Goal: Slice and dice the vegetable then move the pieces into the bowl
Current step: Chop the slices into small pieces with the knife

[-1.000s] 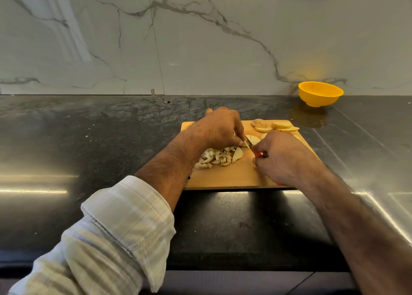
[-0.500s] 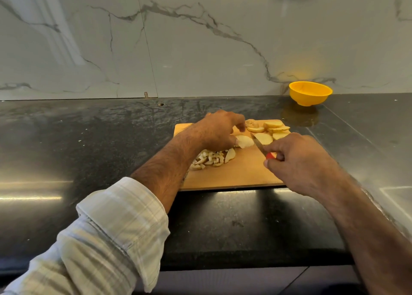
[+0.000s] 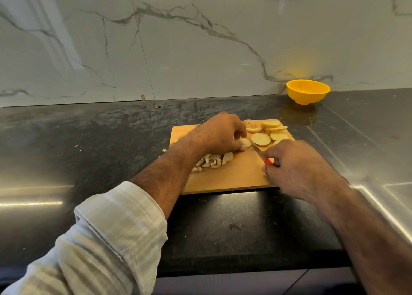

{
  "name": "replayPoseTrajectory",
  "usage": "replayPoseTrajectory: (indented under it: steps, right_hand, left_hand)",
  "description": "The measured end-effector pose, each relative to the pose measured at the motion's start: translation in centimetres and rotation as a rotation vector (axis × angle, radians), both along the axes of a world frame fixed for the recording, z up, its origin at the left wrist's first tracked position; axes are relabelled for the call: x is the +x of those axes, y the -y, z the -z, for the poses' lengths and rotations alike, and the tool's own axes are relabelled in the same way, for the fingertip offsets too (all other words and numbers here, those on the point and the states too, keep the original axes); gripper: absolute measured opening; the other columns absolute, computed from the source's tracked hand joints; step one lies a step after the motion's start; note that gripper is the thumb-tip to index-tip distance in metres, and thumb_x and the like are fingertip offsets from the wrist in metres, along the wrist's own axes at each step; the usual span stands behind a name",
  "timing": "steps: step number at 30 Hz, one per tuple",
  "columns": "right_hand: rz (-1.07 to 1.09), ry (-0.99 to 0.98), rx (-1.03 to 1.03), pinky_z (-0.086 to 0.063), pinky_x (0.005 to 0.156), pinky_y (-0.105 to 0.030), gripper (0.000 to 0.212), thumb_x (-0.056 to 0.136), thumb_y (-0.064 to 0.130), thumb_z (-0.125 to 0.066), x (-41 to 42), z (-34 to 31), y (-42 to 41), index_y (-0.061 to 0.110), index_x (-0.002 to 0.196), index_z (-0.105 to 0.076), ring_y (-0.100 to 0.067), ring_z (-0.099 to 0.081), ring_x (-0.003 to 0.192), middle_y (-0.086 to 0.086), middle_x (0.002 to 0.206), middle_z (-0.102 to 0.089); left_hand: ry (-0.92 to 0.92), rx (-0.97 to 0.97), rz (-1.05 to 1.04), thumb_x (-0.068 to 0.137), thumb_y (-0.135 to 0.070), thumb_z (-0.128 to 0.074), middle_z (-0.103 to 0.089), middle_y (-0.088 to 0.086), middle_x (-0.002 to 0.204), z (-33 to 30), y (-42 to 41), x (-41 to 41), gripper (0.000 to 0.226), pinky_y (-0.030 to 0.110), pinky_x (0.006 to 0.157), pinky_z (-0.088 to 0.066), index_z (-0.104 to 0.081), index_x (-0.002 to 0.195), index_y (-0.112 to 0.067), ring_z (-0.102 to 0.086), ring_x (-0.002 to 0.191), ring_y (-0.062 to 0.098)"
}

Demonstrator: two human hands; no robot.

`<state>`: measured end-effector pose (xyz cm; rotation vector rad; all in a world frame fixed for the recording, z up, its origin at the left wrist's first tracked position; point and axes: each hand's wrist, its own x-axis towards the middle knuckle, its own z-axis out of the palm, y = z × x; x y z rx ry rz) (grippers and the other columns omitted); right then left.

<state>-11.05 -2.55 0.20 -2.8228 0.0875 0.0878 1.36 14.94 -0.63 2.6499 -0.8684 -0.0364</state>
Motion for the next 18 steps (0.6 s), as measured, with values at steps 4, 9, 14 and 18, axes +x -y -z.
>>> replayPoseTrajectory:
  steps: [4,9,14,18]
  right_hand:
    - [-0.061,0.03,-0.042,-0.05,0.077,-0.026,0.038,0.099,0.031,-0.067,1.5,-0.5,-0.2,0.034,0.138,-0.067,-0.014,-0.058,0.099,0.006,0.112,-0.067]
    - [-0.058,0.072,-0.046,-0.049,0.084,-0.028,0.038,0.099,0.033,-0.069,2.0,-0.7,0.6,0.032,0.137,-0.068,-0.014,-0.056,0.101,0.008,0.111,-0.064]
    - [-0.018,0.055,-0.066,-0.052,0.08,-0.031,0.041,0.098,0.034,-0.068,1.4,-0.2,0.7,0.033,0.139,-0.065,-0.018,-0.058,0.1,0.003,0.114,-0.066]
    - [-0.046,0.043,-0.037,-0.051,0.081,-0.031,0.041,0.099,0.036,-0.068,1.8,-0.4,0.5,0.035,0.14,-0.065,-0.015,-0.057,0.1,0.009,0.107,-0.061]
  left_hand:
    - [0.066,-0.033,-0.056,0.088,-0.043,-0.084,-0.063,-0.013,0.095,0.1,0.3,-0.3,0.034,0.026,0.075,-0.052,-0.073,0.115,-0.026,-0.059,0.088,0.007]
    - [0.058,-0.053,-0.036,0.089,-0.048,-0.081,-0.067,-0.011,0.099,-0.1,-0.1,-0.4,0.03,0.025,0.077,-0.055,-0.075,0.107,-0.025,-0.062,0.091,0.006]
    - [-0.025,-0.076,-0.027,0.088,-0.028,-0.086,-0.074,-0.011,0.093,-0.5,-1.2,-0.3,0.013,0.027,0.079,-0.059,-0.08,0.099,-0.024,-0.068,0.087,0.005]
    - [0.038,-0.1,-0.069,0.089,-0.029,-0.084,-0.072,-0.012,0.093,-0.1,-0.6,-0.4,0.011,0.034,0.084,-0.062,-0.08,0.098,-0.025,-0.066,0.087,0.005]
